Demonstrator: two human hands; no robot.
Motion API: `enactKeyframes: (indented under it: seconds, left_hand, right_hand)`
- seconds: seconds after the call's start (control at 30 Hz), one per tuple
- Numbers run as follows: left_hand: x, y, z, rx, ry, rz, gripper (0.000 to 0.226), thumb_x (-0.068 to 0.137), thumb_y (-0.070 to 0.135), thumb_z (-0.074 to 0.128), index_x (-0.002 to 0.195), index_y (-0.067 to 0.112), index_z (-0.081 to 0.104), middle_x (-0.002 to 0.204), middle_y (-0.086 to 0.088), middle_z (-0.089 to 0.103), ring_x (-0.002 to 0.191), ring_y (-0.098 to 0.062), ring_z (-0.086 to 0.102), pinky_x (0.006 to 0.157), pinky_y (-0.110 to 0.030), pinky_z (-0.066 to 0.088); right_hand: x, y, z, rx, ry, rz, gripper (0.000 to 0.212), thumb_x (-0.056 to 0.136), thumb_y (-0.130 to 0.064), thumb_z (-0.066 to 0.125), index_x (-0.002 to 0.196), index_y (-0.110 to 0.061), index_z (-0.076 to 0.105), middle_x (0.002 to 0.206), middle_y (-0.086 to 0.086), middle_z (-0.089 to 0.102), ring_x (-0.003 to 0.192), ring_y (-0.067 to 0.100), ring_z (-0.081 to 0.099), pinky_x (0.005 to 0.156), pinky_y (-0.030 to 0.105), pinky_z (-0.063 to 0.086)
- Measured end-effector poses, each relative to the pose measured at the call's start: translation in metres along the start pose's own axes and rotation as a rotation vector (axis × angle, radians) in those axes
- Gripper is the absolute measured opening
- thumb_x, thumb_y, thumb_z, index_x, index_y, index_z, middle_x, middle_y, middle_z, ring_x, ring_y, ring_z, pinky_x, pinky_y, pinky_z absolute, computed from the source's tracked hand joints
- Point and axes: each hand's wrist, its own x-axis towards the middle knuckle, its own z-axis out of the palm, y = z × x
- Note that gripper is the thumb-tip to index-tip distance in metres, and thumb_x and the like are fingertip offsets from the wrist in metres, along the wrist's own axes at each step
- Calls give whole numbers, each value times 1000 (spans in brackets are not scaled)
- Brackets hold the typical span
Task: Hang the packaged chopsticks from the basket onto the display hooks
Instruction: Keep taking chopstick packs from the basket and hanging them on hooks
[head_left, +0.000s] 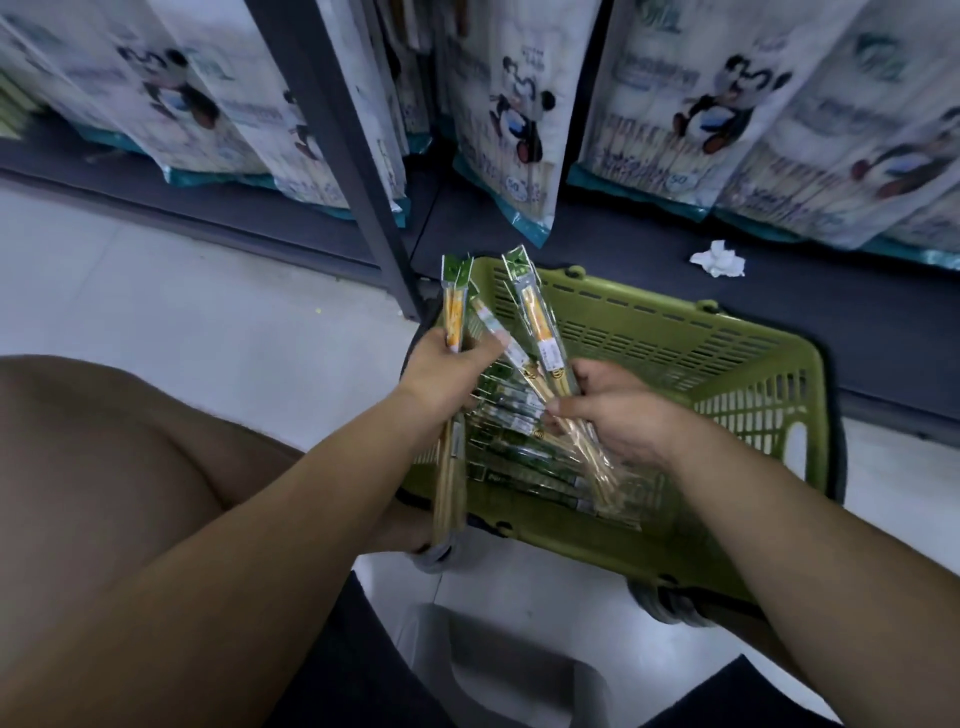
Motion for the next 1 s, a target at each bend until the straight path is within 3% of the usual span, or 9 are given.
enactKeyframes:
  seconds: [0.1,0.2,0.27,0.4,0.5,0.57,0.7,0.83,1.0]
  left_hand:
    - [-10,3,11,-106,-43,43,50,84,41,82,121,14,60,103,-4,72,82,-19,67,57,-28,49]
    - [-13,6,15,-171,-20,89,51,83,29,85,122,7,61,112,-16,74,97,-29,74,73,-39,61]
    - [-13,7,14,-169,-8,84,45,83,25,85,119,8,64,109,-15,75,99,-29,75,86,-43,61]
    - [-6,4,9,-215,25,17,22,90,23,78,108,16,69,93,-6,76,84,-24,75,76,-38,61]
    - [1,4,1,-150,89,-11,20,89,28,73,105,16,69,85,-4,72,77,-24,69,66,-34,57]
    - [8,5,-8,-112,155,-7,21,89,31,68,104,16,66,82,-4,67,75,-24,65,67,-35,55]
    - [17,11,-25,-137,113,9,12,93,21,64,102,17,58,75,-5,64,66,-24,66,68,-44,60]
    - [15,11,-32,-178,60,-3,18,95,9,62,111,6,55,66,-11,62,50,-25,61,56,-38,59]
    - [15,12,-31,-165,47,-10,32,98,8,60,127,-2,50,72,-14,64,49,-24,57,55,-39,58]
  right_hand:
    - [-7,-19,29,134,-8,-81,31,89,6,68,111,-16,66,101,9,74,92,23,75,82,36,59]
    - [-12,-26,52,-219,100,-230,31,94,-9,67,111,-34,64,105,-3,74,96,13,71,83,30,54]
    - [-11,-28,62,-344,134,-310,38,96,-12,64,128,-30,57,110,-5,70,102,10,67,81,26,51]
    - [-9,-26,66,-181,22,-274,69,95,-9,68,152,-31,36,125,-3,68,114,15,66,105,39,49]
    - [-7,-24,59,22,20,-153,81,96,-16,69,155,-46,23,121,-9,64,105,12,67,102,38,51]
    - [-1,-18,52,124,63,-94,64,98,-14,66,151,-34,38,120,3,71,102,20,73,91,38,60]
    - [20,21,29,-355,163,-20,31,101,-16,61,132,-17,60,120,8,70,93,18,71,75,30,58]
    - [41,84,14,-713,38,115,40,98,-16,65,138,-18,59,140,10,59,120,26,60,101,35,50]
    - [59,139,13,-936,-52,183,52,96,-31,67,144,-20,51,143,13,55,125,31,54,99,34,46]
